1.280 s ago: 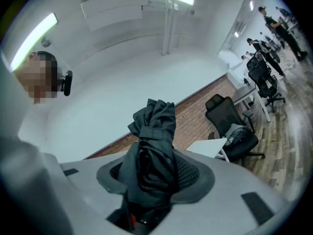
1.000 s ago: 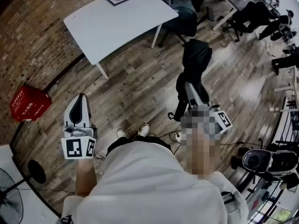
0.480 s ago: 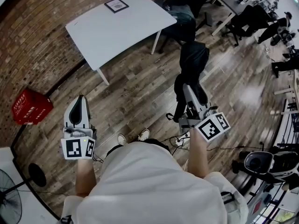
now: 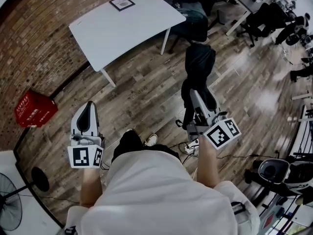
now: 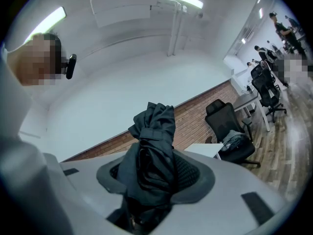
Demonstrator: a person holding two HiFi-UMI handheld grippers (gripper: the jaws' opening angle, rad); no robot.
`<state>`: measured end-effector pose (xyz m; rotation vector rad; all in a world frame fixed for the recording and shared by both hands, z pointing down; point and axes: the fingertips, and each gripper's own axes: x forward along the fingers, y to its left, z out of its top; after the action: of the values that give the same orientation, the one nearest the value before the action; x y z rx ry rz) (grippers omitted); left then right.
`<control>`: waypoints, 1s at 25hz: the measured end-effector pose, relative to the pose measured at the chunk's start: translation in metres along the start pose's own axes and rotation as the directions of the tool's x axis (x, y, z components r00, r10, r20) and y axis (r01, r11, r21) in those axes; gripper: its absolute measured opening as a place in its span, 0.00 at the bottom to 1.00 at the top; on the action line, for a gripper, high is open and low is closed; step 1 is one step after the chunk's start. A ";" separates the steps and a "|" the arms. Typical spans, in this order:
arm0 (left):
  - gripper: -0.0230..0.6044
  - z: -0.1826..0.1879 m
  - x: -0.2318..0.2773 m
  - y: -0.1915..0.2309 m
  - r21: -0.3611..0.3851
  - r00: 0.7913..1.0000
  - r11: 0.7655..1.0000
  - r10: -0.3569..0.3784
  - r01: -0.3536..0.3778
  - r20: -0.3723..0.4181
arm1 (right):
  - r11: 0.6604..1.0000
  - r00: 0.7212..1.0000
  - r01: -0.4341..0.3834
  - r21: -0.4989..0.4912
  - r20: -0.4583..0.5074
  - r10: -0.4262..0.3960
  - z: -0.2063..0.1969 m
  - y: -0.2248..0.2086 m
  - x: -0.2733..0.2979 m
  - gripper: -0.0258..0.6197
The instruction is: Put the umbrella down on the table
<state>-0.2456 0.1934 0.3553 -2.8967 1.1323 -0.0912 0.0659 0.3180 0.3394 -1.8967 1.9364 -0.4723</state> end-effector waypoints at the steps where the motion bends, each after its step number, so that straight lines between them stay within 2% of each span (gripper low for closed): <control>1: 0.07 -0.004 0.002 -0.001 -0.004 1.000 1.000 -0.001 0.001 -0.008 | 1.000 1.000 0.000 0.004 -0.010 0.000 -0.003 -0.003 0.001 0.36; 10: 0.07 -0.030 0.056 0.006 -0.039 0.999 0.999 -0.020 0.018 -0.047 | 0.999 0.997 0.028 0.016 -0.067 -0.027 -0.019 -0.037 0.033 0.36; 19: 0.07 -0.014 0.163 0.039 -0.046 0.997 0.996 -0.071 0.070 -0.006 | 0.998 0.997 0.049 0.034 -0.068 -0.047 0.002 -0.068 0.113 0.35; 25: 0.07 -0.001 0.227 0.081 -0.028 0.996 0.995 -0.092 0.093 0.013 | 0.998 0.996 0.062 0.011 -0.060 -0.061 0.020 -0.078 0.187 0.35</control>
<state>-0.1346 -0.0201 0.3618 -2.9707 1.0059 -0.0610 0.1417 0.1290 0.3526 -1.9604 1.9119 -0.5643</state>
